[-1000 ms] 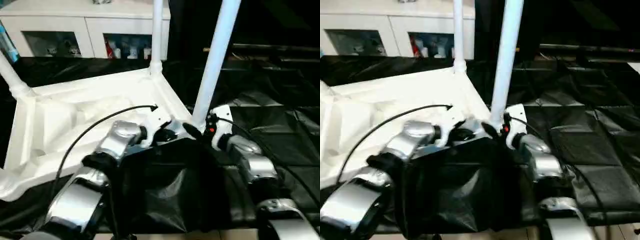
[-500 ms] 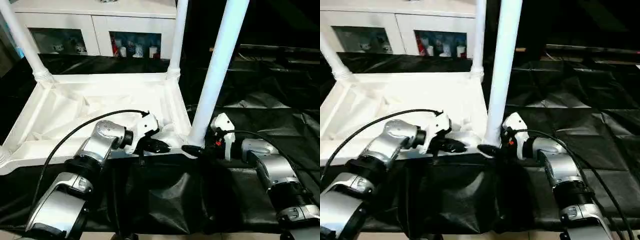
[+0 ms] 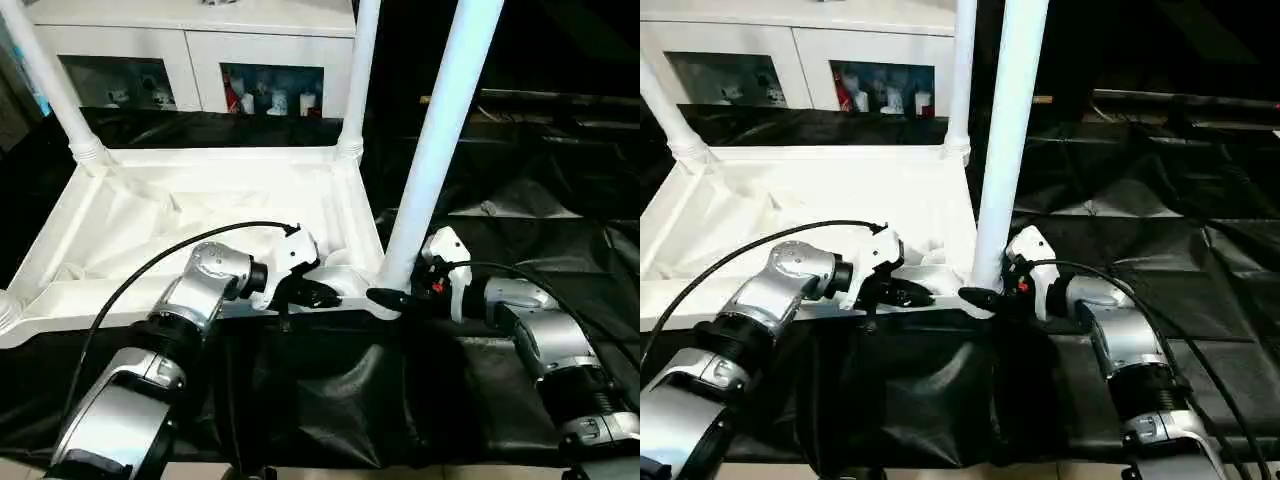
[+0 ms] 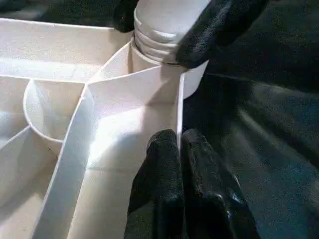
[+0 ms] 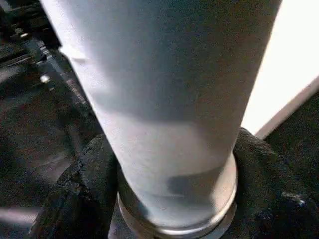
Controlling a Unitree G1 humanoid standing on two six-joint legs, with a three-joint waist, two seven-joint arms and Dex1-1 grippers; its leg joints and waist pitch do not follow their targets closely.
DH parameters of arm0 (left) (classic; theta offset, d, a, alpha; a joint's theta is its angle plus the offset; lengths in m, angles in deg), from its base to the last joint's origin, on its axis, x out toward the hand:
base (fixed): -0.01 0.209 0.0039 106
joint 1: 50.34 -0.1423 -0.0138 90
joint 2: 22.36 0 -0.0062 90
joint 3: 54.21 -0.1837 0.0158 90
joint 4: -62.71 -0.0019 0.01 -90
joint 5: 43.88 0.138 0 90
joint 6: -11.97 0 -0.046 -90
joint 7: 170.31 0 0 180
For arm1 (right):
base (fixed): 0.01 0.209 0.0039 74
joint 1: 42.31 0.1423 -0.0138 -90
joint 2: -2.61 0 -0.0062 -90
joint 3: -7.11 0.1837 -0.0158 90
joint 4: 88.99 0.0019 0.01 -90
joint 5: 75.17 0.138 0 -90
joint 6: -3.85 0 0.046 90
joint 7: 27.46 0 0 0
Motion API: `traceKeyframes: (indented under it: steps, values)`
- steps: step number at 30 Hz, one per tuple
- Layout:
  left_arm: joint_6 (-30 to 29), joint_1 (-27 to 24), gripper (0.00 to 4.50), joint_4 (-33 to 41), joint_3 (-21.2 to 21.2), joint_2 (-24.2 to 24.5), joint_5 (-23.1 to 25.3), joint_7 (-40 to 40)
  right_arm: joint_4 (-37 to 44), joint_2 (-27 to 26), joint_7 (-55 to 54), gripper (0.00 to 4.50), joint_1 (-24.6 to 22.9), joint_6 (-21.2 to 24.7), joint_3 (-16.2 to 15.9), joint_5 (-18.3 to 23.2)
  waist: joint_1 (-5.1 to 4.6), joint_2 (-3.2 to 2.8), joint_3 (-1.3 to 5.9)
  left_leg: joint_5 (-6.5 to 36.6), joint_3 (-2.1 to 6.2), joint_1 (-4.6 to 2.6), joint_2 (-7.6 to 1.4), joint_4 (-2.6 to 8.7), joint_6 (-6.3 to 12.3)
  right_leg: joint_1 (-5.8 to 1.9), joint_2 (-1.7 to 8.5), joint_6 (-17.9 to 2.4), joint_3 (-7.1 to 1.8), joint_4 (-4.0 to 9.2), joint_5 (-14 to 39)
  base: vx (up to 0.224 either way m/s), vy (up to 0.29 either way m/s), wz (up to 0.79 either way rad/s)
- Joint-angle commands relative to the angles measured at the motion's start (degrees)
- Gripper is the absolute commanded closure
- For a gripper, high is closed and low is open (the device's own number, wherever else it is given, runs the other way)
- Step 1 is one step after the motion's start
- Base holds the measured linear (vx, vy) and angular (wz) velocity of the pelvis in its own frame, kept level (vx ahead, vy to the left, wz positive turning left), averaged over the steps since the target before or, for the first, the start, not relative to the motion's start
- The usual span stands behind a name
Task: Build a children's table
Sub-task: Rotate leg to tighten
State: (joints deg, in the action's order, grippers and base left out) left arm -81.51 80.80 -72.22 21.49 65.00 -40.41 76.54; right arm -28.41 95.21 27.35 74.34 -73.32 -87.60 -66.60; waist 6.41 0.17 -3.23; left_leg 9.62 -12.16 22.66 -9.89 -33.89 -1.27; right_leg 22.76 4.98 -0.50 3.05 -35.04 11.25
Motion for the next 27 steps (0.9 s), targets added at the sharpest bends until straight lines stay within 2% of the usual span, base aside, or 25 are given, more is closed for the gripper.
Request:
traceKeyframes:
  steps: [1, 2, 3, 4, 7, 8, 12, 13, 15, 18, 22, 24, 25, 27]
  values:
    - [0.1, 3.07, 4.5, -1.62, 1.59, -3.72, -0.38, -7.62, -3.18, -2.98, -6.26, 1.74, 0.19, 0.12, -0.87, -1.67, -0.35, 0.79, 3.76, 12.97, 1.98, -2.02, -3.89, 4.13, 1.5, -2.01, 4.55, -13.01, -2.44, 4.5, 12.26, 0.0, 0.0, 0.0]
    - [-0.77, 4.54, 4.5, -3.92, 2.12, -5.23, 0.48, -12.52, -5.85, -5.24, -12.92, 1.75, 1.22, 0.23, 0.85, -2.04, -0.71, 0.57, 3.53, 14.3, 1.93, -2.22, -3.77, 4.24, 0.7, -1.5, 4.53, -12.74, -2.56, 4.82, 14.45, 0.0, 0.0, 0.0]
    - [-1.44, 5.57, 4.5, -5.53, 2.47, -6.34, 1.01, -15.92, -7.76, -6.88, -17.48, 1.75, 1.95, 0.39, 2.1, -2.16, -0.98, 0.67, 3.54, 15.82, 2.22, -2.33, -3.65, 4.4, -0.58, -1.63, 4.67, -12.05, -2.4, 5.05, 17.9, 0.0, 0.0, 0.0]
    - [-1.83, 6.27, 4.5, -6.53, 2.66, -7.1, 1.25, -18.12, -9.0, -8.03, -20.33, 1.76, 2.42, 0.45, 2.93, -2.29, -0.97, 0.64, 3.62, 16.15, 2.34, -2.38, -3.68, 4.42, -0.93, -1.79, 4.84, -11.16, -2.37, 5.34, 19.24, 0.0, 0.0, 0.0]
    - [-2.97, 8.11, 4.5, -8.81, 3.31, -9.7, 1.25, -23.24, -11.4, -11.72, -26.99, 1.76, 3.68, 0.67, 4.71, -2.02, -1.48, 0.51, 3.68, 16.02, 2.21, -2.33, -3.58, 4.45, -0.71, -1.55, 4.55, -10.9, -2.39, 5.33, 17.27, 0.0, 0.0, 0.0]
    - [-3.15, 8.62, 4.5, -9.45, 3.44, -10.48, 1.36, -24.6, -11.99, -12.91, -28.41, 1.76, 4.14, 0.44, 4.89, -2.02, -1.47, 0.46, 3.74, 15.64, 2.29, -2.25, -3.58, 4.47, -0.6, -1.74, 4.63, -10.94, -2.38, 5.26, 16.56, 0.0, 0.0, 0.0]
    - [-1.77, 9.68, 4.5, -11.0, 3.59, -12.17, 1.52, -25.7, -13.23, -16.04, -28.31, 1.76, 5.51, -3.47, 3.54, -2.83, -1.45, 0.38, 3.91, 13.36, 2.16, -1.9, -3.49, 4.31, 0.65, -2.03, 4.62, -11.62, -2.3, 4.93, 12.1, 0.0, 0.0, 0.0]
    - [-1.35, 9.76, 4.5, -11.21, 3.49, -12.19, 1.49, -25.34, -12.97, -16.39, -26.98, 1.41, 5.54, -4.3, 3.49, -2.39, -1.4, 0.43, 3.91, 12.79, 2.11, -1.85, -3.54, 4.25, 1.45, -2.2, 4.6, -11.92, -2.29, 4.78, 10.54, 0.0, 0.0, 0.0]
    - [-0.75, 9.47, 4.5, -11.05, 3.2, -11.75, 1.5, -24.11, -12.33, -16.33, -25.02, 1.06, 5.47, -4.14, 3.78, -1.29, -1.4, 0.41, 3.87, 12.89, 2.09, -1.9, -3.58, 4.25, 1.97, -2.22, 4.54, -12.16, -2.26, 4.8, 10.43, 0.0, 0.0, 0.0]
    - [0.25, 8.89, 4.5, -10.56, 2.99, -10.72, 1.22, -22.01, -11.63, -14.95, -23.05, 0.84, 5.37, -5.6, 3.07, -1.83, -1.39, 0.41, 3.83, 13.71, 2.14, -1.9, -3.66, 4.29, 2.02, -2.21, 4.67, -12.02, -2.24, 4.94, 11.79, 0.0, 0.0, 0.0]
    - [1.76, 8.02, 4.5, -9.89, 3.02, -9.33, 0.6, -18.39, -9.42, -12.19, -17.32, 0.84, 4.21, -6.46, 1.87, -1.69, -1.36, 0.47, 3.81, 13.35, 2.14, -1.76, -3.71, 4.25, 2.43, -2.33, 4.69, -12.18, -2.25, 4.83, 11.21, 0.0, 0.0, 0.0]
    - [2.9, 6.39, 4.5, -7.89, 2.47, -7.02, 0.1, -13.06, -5.67, -7.67, -10.19, 0.84, 1.85, -7.06, 0.71, -0.92, -1.22, 0.55, 3.8, 13.08, 2.13, -1.79, -3.67, 4.26, 2.79, -2.44, 4.55, -12.04, -2.13, 4.93, 11.12, 0.0, 0.0, 0.0]
    - [3.19, 5.65, 4.5, -6.86, 2.28, -6.05, -0.3, -10.69, -4.15, -5.8, -7.15, 0.84, 0.87, -6.97, 0.59, -0.57, -0.98, 0.52, 3.81, 12.26, 2.11, -1.58, -3.85, 4.14, 3.67, -2.65, 4.67, -12.24, -2.16, 4.66, 9.58, 0.0, 0.0, 0.0]
    - [3.4, 5.01, 4.5, -5.81, 2.16, -5.23, -0.92, -8.28, -3.28, -4.36, -4.89, 0.84, 0.29, -6.96, 0.6, -0.51, -0.99, 0.46, 3.87, 11.77, 2.02, -1.65, -3.97, 4.11, 4.09, -2.48, 4.52, -13.03, -2.07, 4.4, 8.32, 0.0, 0.0, 0.0]
